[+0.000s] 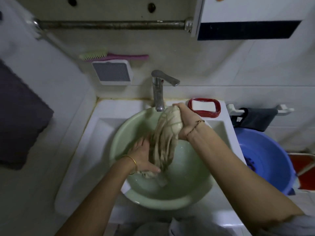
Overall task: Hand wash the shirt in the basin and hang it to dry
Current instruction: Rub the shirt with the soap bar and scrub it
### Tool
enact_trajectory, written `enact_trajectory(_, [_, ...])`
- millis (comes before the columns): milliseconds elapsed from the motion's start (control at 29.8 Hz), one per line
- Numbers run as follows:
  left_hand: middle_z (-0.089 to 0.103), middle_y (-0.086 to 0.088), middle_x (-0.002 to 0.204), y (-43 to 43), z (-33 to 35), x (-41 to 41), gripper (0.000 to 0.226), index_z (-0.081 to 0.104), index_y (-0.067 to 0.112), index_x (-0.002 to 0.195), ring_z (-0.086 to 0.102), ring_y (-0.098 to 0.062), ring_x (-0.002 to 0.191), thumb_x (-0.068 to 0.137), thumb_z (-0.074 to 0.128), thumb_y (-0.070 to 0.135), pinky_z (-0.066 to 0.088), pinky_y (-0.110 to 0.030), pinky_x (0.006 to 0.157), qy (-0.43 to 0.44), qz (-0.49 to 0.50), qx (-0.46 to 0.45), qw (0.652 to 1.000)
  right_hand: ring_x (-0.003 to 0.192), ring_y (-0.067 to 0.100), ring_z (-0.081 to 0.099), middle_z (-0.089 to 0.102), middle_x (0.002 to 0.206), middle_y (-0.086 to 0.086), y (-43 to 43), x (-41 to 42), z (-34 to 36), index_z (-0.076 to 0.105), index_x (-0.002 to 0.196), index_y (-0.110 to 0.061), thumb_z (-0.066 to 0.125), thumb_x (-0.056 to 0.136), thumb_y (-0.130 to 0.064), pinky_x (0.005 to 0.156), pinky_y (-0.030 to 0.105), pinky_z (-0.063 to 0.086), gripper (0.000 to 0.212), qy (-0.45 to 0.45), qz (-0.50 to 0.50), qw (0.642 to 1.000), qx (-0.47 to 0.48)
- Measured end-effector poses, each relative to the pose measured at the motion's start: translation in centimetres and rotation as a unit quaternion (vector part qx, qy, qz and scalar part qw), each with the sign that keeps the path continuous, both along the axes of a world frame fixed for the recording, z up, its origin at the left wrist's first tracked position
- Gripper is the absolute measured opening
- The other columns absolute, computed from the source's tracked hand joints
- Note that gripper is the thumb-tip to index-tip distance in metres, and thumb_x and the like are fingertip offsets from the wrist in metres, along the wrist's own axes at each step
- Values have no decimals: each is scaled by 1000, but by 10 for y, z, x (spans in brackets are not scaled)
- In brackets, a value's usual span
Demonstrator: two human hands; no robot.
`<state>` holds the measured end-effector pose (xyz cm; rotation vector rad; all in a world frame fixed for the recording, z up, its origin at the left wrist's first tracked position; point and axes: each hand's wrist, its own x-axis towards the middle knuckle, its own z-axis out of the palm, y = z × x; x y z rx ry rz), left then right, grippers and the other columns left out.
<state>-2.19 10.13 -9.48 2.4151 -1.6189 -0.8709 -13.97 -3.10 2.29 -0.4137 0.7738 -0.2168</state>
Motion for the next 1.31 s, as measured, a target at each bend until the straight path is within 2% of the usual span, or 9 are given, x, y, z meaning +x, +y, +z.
enact_trajectory(235, [54,4,133,-5,19,-35,121,46,6,133,50,-7,123,34,82,64,38,-8,96,203,211,-201,935,48,21,59,60,52,8,27,5,86,57,70,-11,40,90,-26,66,35,45,30,-67,-34,997,-32])
enact_trajectory(369, [53,12,110,-22,69,-49,55,51,-1,119,50,30,73,70,74,-12,36,5,69,263,245,-365,859,108,31,59,65,114,13,31,-14,110,64,104,-9,45,74,-20,92,41,42,37,-124,-45,990,-49])
enact_trajectory(537, [52,-10,103,-23,90,-39,32,48,14,94,54,15,68,81,60,-13,42,-6,68,285,311,-396,815,81,36,66,68,91,22,11,-57,90,67,82,0,42,76,-22,79,51,50,35,-165,-89,979,-76])
enact_trajectory(604, [51,-10,99,-22,101,-34,22,44,14,89,53,10,69,83,61,2,42,-6,68,291,336,-404,800,100,35,63,65,109,20,2,-72,61,65,94,-4,46,69,-24,80,56,51,38,-140,-89,984,-71])
enact_trajectory(805, [46,-6,101,-31,152,-27,39,31,7,113,48,-22,95,90,56,26,36,-28,80,107,220,-202,948,94,28,66,69,105,13,3,-75,-30,62,112,-6,49,87,-24,75,36,56,33,119,-31,984,-129])
enact_trajectory(872, [43,-5,96,-37,166,-33,46,27,8,116,48,-23,94,89,60,26,37,-29,79,69,167,-122,976,87,27,66,67,102,12,4,-73,-47,60,110,-2,55,86,-23,67,32,57,32,271,90,910,-299])
enact_trajectory(973, [36,-2,87,-44,179,-40,49,26,8,121,42,-19,85,86,60,11,37,-26,66,44,126,-53,990,98,26,58,59,110,10,8,-79,-52,52,114,-2,58,90,-24,83,31,51,33,417,237,682,-551])
enact_trajectory(1174, [36,-1,78,-49,197,-48,57,26,4,129,39,-10,63,83,59,2,33,-21,48,-28,45,-44,998,110,30,46,49,121,10,12,-111,-49,50,120,-17,46,92,-17,86,38,42,28,562,159,487,-650])
enact_trajectory(1309, [51,-5,89,-49,201,-43,56,33,6,129,50,-19,76,81,60,3,41,-29,62,-52,15,-80,995,111,36,51,48,126,17,9,-127,-80,29,136,-22,51,92,-16,91,43,45,50,504,147,671,-524])
